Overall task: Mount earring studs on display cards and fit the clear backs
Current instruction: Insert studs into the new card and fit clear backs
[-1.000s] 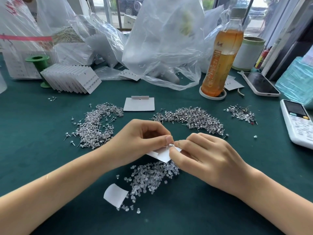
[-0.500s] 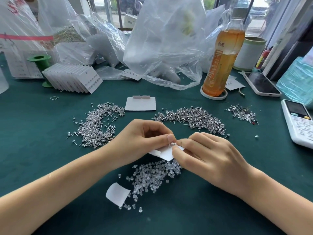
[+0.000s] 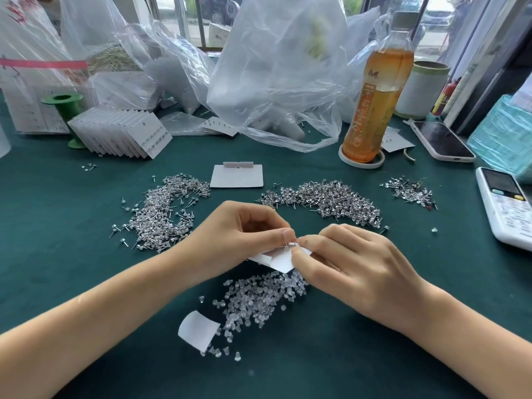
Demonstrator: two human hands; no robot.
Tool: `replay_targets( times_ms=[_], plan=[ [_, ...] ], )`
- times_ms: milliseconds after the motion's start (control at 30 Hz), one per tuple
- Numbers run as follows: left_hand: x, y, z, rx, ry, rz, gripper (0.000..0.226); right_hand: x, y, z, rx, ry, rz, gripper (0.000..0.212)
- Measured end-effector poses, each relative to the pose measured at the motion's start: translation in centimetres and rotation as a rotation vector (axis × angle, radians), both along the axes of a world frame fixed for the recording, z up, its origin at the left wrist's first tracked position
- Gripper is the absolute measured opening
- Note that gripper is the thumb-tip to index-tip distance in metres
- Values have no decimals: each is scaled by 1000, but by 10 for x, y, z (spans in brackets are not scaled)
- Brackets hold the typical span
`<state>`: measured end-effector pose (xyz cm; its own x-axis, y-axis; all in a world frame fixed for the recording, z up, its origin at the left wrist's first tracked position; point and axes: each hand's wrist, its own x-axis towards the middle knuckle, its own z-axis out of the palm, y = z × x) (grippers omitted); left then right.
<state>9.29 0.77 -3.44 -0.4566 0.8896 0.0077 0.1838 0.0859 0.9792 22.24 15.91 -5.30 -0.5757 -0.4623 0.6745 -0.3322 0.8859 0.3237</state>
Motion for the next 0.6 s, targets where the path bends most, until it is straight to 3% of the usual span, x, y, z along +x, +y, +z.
replay_targets(
  times_ms=[333, 600],
  plan=[
    [-2, -3, 3, -22, 54, -88, 10, 0, -1, -1, 18, -13, 6, 20],
    [0, -1, 2, 15, 37, -20, 10, 1, -1, 0, 12, -25, -2, 20]
  ],
)
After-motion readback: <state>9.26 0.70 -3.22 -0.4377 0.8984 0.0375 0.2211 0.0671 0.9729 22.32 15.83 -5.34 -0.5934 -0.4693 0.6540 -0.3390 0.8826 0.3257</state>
